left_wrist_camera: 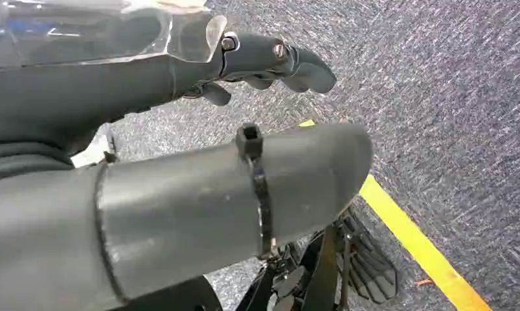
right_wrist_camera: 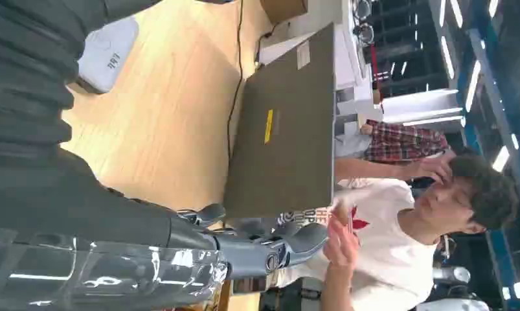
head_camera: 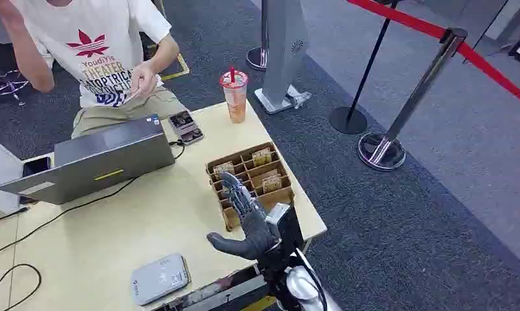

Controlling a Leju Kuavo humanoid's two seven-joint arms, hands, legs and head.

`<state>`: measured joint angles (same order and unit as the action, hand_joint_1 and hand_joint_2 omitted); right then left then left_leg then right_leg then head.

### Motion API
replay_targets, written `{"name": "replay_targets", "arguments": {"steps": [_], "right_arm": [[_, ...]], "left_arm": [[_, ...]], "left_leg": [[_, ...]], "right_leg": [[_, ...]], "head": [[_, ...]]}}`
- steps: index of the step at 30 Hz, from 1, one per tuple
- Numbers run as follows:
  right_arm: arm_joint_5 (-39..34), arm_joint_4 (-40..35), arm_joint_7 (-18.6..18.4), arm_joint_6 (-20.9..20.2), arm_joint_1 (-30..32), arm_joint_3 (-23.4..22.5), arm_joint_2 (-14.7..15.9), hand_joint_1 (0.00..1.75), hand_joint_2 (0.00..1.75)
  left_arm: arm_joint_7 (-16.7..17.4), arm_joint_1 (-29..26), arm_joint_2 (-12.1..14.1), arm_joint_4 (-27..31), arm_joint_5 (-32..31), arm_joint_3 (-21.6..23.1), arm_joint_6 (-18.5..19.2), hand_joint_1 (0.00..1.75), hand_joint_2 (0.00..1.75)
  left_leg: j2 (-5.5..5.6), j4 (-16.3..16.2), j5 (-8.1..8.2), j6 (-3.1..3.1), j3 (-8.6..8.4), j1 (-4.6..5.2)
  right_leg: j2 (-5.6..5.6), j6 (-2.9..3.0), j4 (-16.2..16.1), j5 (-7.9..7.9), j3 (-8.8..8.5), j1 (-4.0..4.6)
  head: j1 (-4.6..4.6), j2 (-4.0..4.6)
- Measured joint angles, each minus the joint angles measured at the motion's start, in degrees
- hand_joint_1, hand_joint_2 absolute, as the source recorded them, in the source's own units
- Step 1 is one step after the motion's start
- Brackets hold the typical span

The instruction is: Pass the card to the sensor for recognition and then transmit it.

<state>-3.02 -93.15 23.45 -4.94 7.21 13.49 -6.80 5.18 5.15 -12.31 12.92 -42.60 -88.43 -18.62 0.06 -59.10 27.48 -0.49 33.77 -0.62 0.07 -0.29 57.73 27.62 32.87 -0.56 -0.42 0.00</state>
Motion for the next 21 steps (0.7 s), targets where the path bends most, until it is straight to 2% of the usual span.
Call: {"name": "replay_targets", "arguments": {"steps": [17,19,21], "right_arm": [[2.4,1.6,-1.3,-2.4,-2.1,0.0,-1.7,0.0,1.75],[3.8,2.0,-0.7,-2.3,-2.5,0.0,-1.7,0.0,1.75],[6.0,2.2,0.3,-0.4,-3.0,0.0,-1.7,0.0,1.75]], "left_arm": [[0.6,0.1,-1.2,0.0,1.7,0.0,-0.5,0.0,0.0],[0.7,0.1,-1.4,0.0,2.0,0.0,-0.6,0.0,0.0],[0.7,0.1,-1.8,0.1,2.1,0.0,-0.6,0.0,0.0]], "left_leg": [[0.0,0.0,-0.01,0.0,0.0,0.0],[0.0,0.0,-0.01,0.0,0.0,0.0],[0.0,0.0,-0.01,0.0,0.01,0.0]], "right_leg": [[0.0,0.0,0.0,0.0,-0.01,0.0],[0.0,0.0,0.0,0.0,-0.01,0.0],[0.0,0.0,0.0,0.0,-0.01,0.0]], "head": [[0.02,0.0],[0.02,0.0],[0.02,0.0]]}}
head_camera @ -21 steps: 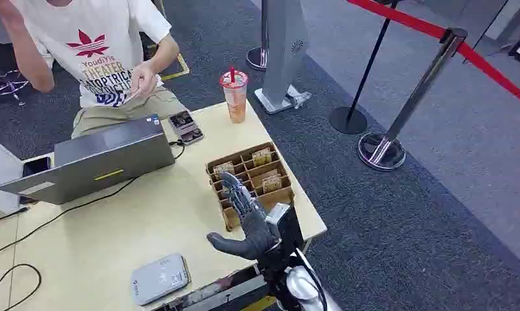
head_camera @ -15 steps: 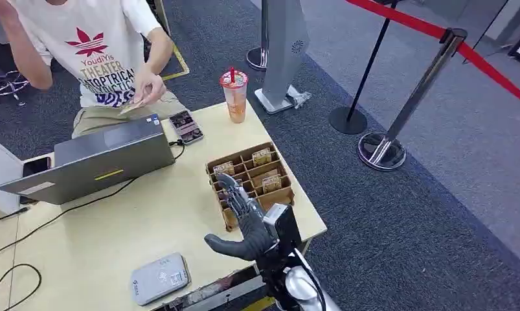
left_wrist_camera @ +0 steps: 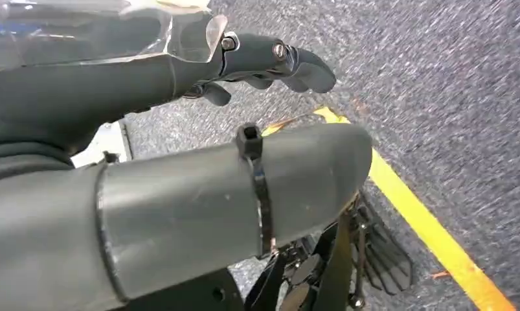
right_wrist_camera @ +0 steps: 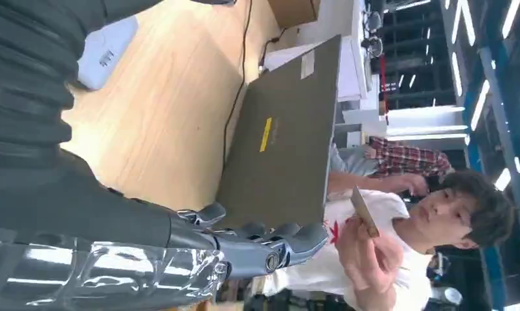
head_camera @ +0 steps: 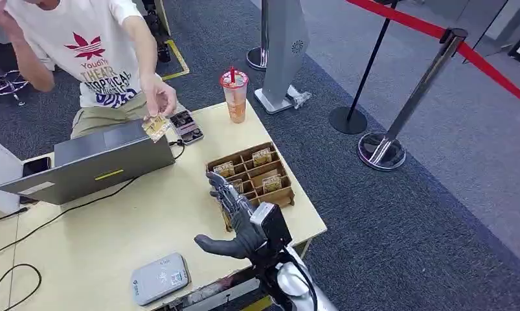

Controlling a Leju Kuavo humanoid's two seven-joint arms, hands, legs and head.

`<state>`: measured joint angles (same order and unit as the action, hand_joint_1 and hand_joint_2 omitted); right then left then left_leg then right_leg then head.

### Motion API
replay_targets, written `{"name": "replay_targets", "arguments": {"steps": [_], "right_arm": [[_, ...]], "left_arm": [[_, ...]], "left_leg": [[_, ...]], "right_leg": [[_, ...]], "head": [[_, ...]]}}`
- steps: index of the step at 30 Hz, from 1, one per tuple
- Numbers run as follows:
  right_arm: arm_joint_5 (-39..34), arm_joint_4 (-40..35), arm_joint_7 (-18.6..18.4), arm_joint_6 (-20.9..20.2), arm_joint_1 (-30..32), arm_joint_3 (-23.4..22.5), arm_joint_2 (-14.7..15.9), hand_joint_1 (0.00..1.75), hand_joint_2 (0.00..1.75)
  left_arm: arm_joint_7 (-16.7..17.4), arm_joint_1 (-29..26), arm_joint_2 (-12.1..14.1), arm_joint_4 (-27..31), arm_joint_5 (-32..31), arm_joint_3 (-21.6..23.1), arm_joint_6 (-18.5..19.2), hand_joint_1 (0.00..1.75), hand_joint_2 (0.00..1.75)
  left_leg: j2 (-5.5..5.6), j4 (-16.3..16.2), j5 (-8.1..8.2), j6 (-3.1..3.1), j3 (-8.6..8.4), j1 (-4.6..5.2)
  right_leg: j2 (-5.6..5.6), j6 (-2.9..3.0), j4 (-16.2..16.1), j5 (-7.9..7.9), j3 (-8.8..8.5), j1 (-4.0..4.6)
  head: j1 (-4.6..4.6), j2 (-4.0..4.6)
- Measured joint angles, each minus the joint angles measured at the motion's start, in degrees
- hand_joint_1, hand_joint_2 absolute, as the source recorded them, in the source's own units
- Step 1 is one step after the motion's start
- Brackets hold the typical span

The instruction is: Pass the card to the sensor for recognition and then transmit it.

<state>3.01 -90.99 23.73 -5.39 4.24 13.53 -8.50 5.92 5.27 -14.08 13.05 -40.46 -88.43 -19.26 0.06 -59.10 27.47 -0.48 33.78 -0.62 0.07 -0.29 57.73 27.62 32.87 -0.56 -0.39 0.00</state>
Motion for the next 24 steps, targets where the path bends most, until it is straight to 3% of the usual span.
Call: {"name": "replay_targets", "arguments": {"steps": [3,8,16,21,24], "right_arm": [[5.1,0.0,1.5,5.3,-1.0,0.4,0.0,0.0,1.75],[6.5,0.0,1.7,6.6,-1.7,0.5,0.0,0.0,1.75],[25.7,1.0,5.1,30.7,-4.8,3.1,0.0,0.0,1.75],[32.0,2.8,5.0,38.4,-7.3,4.9,0.0,0.0,1.75],[40.9,4.7,4.2,44.1,-9.5,5.5,0.1,0.0,1.75]], "left_arm": [[0.2,0.0,-0.3,0.3,0.3,0.0,0.0,0.0,0.0],[0.3,0.0,-0.6,0.6,0.4,0.0,0.0,0.0,0.0],[0.6,-0.1,-0.5,0.7,0.7,0.0,0.2,0.0,0.0],[0.7,-0.1,-0.2,0.7,0.7,0.1,0.2,0.0,0.0],[1.0,-0.1,0.1,0.7,0.7,0.3,0.1,0.0,0.0]], "left_leg": [[0.0,0.0,0.0,0.0,0.0,0.0],[0.0,0.0,0.0,0.0,-0.01,-0.01],[-0.01,0.0,0.0,0.0,-0.02,-0.01],[0.0,0.0,-0.01,-0.01,-0.02,-0.01],[-0.01,0.0,-0.03,-0.03,-0.03,-0.01]], "right_leg": [[0.0,0.0,0.0,0.0,0.0,0.0],[0.0,0.0,0.0,0.0,-0.01,0.0],[-0.01,0.0,0.0,0.0,0.0,0.0],[-0.01,0.01,0.0,-0.01,-0.01,0.0],[-0.01,0.01,0.0,-0.01,-0.01,0.0]], "head": [[0.0,0.0],[0.0,0.0],[0.0,0.0],[0.0,0.0],[0.0,0.0]]}}
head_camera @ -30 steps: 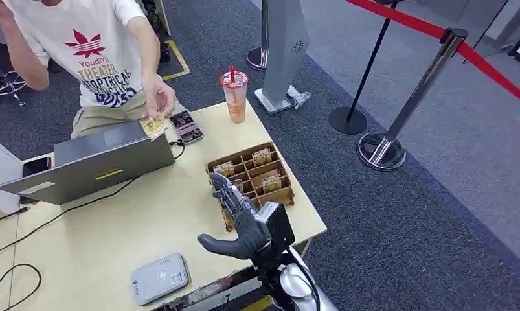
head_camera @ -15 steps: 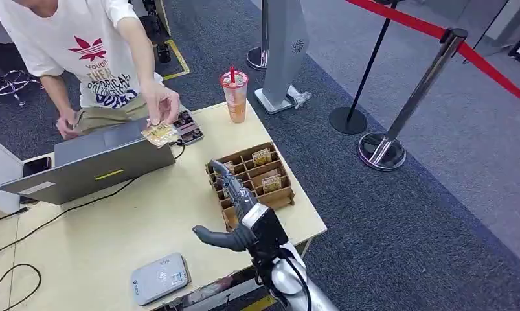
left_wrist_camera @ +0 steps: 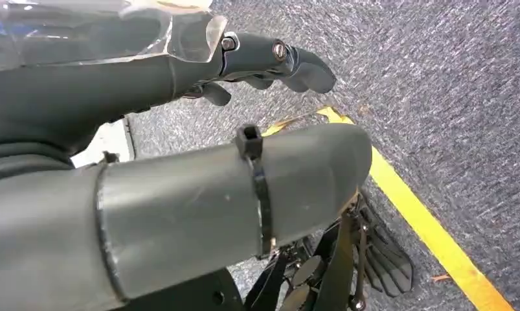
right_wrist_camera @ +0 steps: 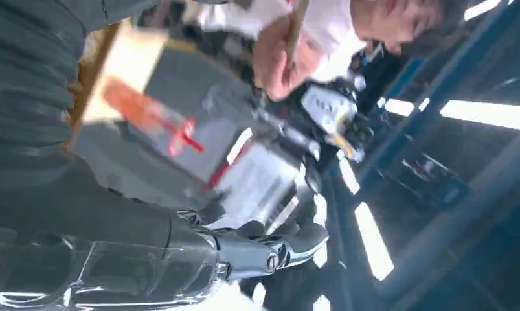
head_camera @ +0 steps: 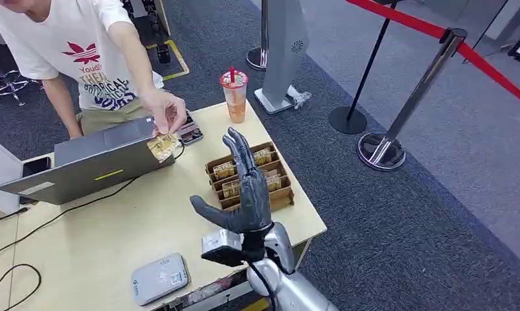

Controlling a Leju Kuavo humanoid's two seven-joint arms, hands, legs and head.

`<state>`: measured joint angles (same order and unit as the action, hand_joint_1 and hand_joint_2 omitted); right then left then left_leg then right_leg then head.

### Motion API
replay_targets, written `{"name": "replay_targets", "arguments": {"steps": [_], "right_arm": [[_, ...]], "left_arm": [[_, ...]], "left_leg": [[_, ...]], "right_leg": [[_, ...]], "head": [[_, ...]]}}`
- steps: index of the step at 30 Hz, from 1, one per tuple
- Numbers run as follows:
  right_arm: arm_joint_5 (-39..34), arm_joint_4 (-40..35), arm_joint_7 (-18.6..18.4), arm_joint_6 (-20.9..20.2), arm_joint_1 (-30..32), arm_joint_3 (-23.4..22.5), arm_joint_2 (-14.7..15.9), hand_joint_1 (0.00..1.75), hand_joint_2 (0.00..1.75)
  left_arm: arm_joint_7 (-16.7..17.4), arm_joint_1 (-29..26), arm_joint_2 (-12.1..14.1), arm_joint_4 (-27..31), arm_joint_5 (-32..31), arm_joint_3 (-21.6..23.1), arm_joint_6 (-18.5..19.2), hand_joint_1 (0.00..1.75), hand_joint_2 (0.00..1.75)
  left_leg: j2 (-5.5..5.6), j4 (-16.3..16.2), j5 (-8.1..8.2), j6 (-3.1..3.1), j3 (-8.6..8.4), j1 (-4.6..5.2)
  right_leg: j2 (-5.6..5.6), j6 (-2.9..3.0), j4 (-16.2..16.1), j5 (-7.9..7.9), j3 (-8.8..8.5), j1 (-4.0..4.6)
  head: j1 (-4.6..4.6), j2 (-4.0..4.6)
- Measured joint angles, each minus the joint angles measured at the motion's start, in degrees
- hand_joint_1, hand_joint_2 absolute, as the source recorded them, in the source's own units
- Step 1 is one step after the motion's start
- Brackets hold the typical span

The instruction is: Pass the card to the sensor for recognition and then transmit it.

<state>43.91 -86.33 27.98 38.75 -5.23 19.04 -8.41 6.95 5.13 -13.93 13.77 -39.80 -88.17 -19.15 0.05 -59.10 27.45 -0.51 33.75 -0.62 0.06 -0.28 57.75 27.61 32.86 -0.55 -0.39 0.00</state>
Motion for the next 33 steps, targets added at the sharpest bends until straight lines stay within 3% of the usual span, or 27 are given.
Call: {"name": "replay_targets", "arguments": {"steps": [4,8,18,20,21,22,27,33], "right_arm": [[9.1,2.3,2.2,0.2,-2.3,-0.8,-0.1,0.0,1.75],[15.2,5.4,7.3,0.2,-4.5,-4.1,-1.4,0.0,1.75],[21.0,10.6,11.3,0.3,-7.9,-10.8,-4.2,0.0,1.75],[21.0,11.3,11.4,0.3,-8.4,-11.2,-4.4,0.49,1.75],[21.0,11.6,11.5,0.3,-8.6,-11.3,-4.4,0.49,1.75],[21.0,11.8,11.5,0.3,-8.7,-11.4,-4.5,1.4,1.75],[20.9,13.0,11.4,0.3,-9.4,-11.4,-4.5,1.57,1.75],[20.8,13.4,9.9,0.3,-9.4,-11.4,-4.5,1.52,1.75]], "left_arm": [[0.3,0.0,0.5,0.0,-0.2,0.3,-0.1,0.0,0.0],[0.7,0.0,1.0,0.0,-0.2,0.9,-0.5,0.0,0.0],[0.8,0.1,1.6,0.0,-0.2,1.2,-1.4,0.0,0.0],[0.7,0.1,1.6,-0.1,-0.1,1.2,-1.7,0.0,0.0],[0.7,0.1,1.6,-0.1,0.0,1.2,-1.9,0.0,0.0],[0.7,0.1,1.6,-0.1,0.0,1.2,-2.0,0.0,0.0],[0.0,0.1,1.5,-0.1,0.1,1.2,-2.1,0.0,0.0],[-0.8,0.0,1.3,-0.1,0.2,1.2,-2.7,0.0,0.0]], "left_leg": [[0.01,0.0,0.0,0.0,0.01,0.0],[0.01,0.0,0.0,0.0,0.0,0.0],[0.01,0.0,-0.01,0.0,0.01,0.0],[0.01,0.0,-0.01,-0.01,0.0,0.0],[0.01,0.0,-0.01,0.0,0.0,0.0],[0.01,0.0,-0.01,0.0,0.0,0.0],[0.01,0.0,-0.01,-0.01,0.0,0.0],[0.01,0.0,-0.01,-0.01,0.0,0.0]], "right_leg": [[0.01,0.0,0.0,0.0,0.0,0.0],[0.01,0.0,0.0,0.0,0.0,0.0],[0.0,0.0,0.0,0.0,0.0,0.0],[0.0,0.0,0.0,0.0,0.0,0.0],[0.0,0.0,0.0,0.0,0.0,0.0],[0.0,0.0,0.0,0.0,0.0,0.0],[0.01,0.0,0.0,0.0,0.0,0.0],[0.0,0.0,0.0,0.0,0.0,0.0]], "head": [[-0.02,0.0],[-0.02,0.0],[0.0,0.0],[0.0,0.0],[0.0,0.0],[-0.02,0.0],[0.0,0.0],[0.0,0.0]]}}
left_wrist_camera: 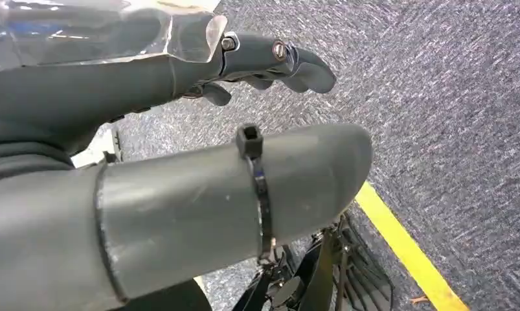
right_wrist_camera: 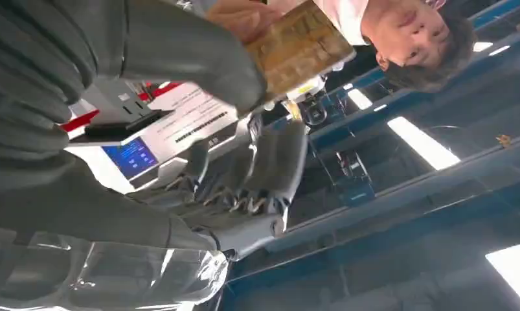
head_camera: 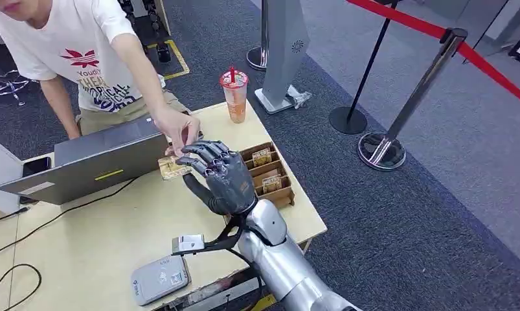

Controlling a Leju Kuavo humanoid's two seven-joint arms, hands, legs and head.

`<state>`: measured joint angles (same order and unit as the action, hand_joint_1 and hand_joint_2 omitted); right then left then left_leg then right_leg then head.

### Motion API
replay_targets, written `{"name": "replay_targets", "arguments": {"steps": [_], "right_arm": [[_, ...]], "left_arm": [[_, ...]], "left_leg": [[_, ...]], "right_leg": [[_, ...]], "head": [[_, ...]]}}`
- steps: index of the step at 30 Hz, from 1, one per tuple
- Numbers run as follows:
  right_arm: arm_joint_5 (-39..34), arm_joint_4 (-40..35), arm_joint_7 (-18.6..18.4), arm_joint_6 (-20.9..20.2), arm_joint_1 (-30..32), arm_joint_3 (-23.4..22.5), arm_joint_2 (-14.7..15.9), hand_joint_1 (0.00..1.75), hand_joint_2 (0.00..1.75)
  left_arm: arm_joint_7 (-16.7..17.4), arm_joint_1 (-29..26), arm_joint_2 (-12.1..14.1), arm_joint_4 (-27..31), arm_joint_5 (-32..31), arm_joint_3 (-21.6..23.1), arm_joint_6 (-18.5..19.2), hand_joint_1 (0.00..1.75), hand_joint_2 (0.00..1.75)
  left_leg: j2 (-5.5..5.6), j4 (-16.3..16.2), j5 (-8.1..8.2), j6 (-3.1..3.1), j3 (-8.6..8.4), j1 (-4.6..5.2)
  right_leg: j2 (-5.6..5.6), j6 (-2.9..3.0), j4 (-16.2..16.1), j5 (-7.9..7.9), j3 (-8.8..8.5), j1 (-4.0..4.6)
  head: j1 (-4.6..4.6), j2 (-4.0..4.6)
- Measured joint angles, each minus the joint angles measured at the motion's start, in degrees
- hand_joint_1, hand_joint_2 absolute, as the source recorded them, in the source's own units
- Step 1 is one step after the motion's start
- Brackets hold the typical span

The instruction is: Pass the card to the sensor for recognition and then transmit it.

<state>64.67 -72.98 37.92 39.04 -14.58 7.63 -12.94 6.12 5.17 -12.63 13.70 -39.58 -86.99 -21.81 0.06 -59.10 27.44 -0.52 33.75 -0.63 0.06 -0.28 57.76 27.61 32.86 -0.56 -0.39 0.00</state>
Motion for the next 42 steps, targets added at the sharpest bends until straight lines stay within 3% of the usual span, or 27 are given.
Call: {"name": "replay_targets", "arguments": {"steps": [7,14,18,19,20,21,22,23,42], "right_arm": [[-0.9,0.0,-0.7,0.0,0.2,0.1,0.0,1.47,1.75],[-0.9,-0.4,-2.4,0.0,0.5,0.7,0.1,1.55,1.75],[-1.0,-0.8,-3.1,0.0,0.7,1.1,0.2,1.43,1.75],[-1.0,-0.9,-3.2,0.0,0.7,1.2,0.3,1.36,1.75],[-1.1,-1.0,-3.5,0.0,0.8,1.3,0.4,0.75,1.75],[-1.1,-1.2,-3.6,0.0,0.8,1.4,0.4,0.56,1.75],[-1.1,-1.2,-3.6,0.0,0.8,1.6,0.5,0.07,1.75],[-1.1,-1.3,-3.7,0.0,0.9,1.7,0.6,0.0,1.75],[-1.2,-2.7,-4.8,0.0,1.2,3.3,1.0,0.0,1.75]], "left_arm": [[-0.4,0.0,-0.4,0.0,0.4,0.0,-1.2,0.0,0.0],[-1.0,0.0,-1.2,0.0,0.6,0.0,-2.3,0.0,0.0],[-1.1,0.0,-1.5,0.0,0.7,0.0,-2.8,0.0,0.0],[-1.1,0.0,-1.6,0.0,0.7,0.0,-2.9,0.0,0.0],[-1.1,0.0,-1.7,0.0,0.8,0.0,-3.0,0.0,0.0],[-1.2,0.0,-1.7,0.0,0.8,0.0,-3.1,0.0,0.0],[-1.4,0.0,-1.8,0.0,0.8,0.0,-3.3,0.0,0.0],[-1.4,0.0,-1.8,0.0,0.8,0.0,-3.3,0.0,0.0],[-1.4,0.1,-2.6,0.0,1.1,0.0,-4.6,0.0,0.0]], "left_leg": [[0.0,0.0,0.0,0.0,0.0,0.0],[0.0,0.0,0.0,0.0,-0.01,0.0],[0.0,0.0,0.0,0.0,-0.01,0.0],[0.0,0.0,0.0,0.0,-0.01,0.0],[0.0,0.0,0.0,0.0,0.0,0.0],[0.0,0.0,0.0,0.0,-0.01,0.0],[0.0,0.0,0.0,0.0,-0.01,0.0],[0.0,0.0,0.0,0.0,0.0,0.0],[0.0,0.0,0.0,0.0,0.0,0.0]], "right_leg": [[0.0,0.0,0.0,0.0,0.0,0.0],[0.0,0.0,0.0,0.0,0.0,0.0],[0.0,0.0,0.0,0.0,0.0,0.0],[0.0,0.0,0.0,0.0,0.0,0.0],[0.0,0.0,0.0,0.0,0.0,0.0],[0.0,0.0,0.0,0.0,0.0,0.0],[0.0,0.0,0.0,0.0,0.0,0.0],[0.0,0.0,0.0,0.0,0.0,0.0],[0.0,0.0,0.0,0.0,0.0,0.0]], "head": [[0.0,0.0],[-0.02,0.0],[0.0,0.0],[-0.02,0.0],[-0.02,0.0],[0.0,0.0],[0.0,0.0],[0.0,0.0],[0.0,0.0]]}}
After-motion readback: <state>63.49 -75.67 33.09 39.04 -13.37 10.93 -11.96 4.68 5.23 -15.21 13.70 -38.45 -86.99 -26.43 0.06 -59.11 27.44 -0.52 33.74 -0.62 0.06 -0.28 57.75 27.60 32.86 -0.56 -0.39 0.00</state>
